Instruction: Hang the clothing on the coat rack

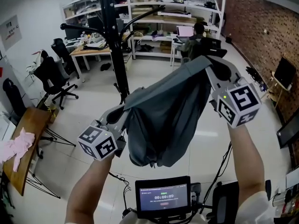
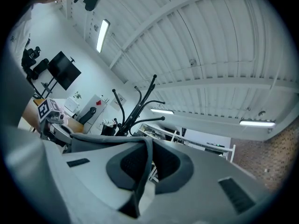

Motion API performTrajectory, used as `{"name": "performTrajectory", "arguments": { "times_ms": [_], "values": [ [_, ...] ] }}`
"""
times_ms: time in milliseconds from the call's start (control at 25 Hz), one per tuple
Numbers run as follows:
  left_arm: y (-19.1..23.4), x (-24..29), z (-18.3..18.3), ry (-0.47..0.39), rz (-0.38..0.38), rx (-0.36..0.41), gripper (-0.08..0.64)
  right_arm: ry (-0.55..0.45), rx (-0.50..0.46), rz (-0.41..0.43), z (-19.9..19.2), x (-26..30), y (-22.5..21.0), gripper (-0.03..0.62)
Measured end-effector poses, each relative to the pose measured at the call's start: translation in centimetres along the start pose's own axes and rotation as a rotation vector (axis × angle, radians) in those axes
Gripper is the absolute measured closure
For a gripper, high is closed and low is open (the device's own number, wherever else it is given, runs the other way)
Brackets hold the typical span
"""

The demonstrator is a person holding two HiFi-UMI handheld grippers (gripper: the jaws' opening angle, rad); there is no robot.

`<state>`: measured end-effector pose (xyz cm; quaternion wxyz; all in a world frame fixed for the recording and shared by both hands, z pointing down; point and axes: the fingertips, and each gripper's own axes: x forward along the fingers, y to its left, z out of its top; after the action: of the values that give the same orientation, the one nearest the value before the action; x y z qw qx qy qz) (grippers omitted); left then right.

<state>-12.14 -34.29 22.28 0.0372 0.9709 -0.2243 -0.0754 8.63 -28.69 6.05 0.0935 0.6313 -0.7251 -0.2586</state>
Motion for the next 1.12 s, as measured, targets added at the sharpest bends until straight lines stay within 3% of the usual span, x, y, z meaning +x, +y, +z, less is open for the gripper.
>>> {"name": "performTrajectory", "arguments": {
  "times_ms": [400, 800, 1120],
  "values": [
    [4.0, -1.1, 3.0, -0.02, 0.04, 0.027, 0.551, -0.028, -0.013, 0.026, 1.6, 5.7, 1.0, 0.58],
    [7.3, -2.2, 7.9, -0.094, 0.189, 0.051, 0.551, -0.154, -0.014, 0.148, 5.4, 12.2, 0.9, 0.58],
    [9.0, -3.2, 13.5, -0.162, 0.336, 0.14, 0.551, -0.255, 0.006, 0.233, 7.6, 17.2, 0.0, 0.58]
  ]
}}
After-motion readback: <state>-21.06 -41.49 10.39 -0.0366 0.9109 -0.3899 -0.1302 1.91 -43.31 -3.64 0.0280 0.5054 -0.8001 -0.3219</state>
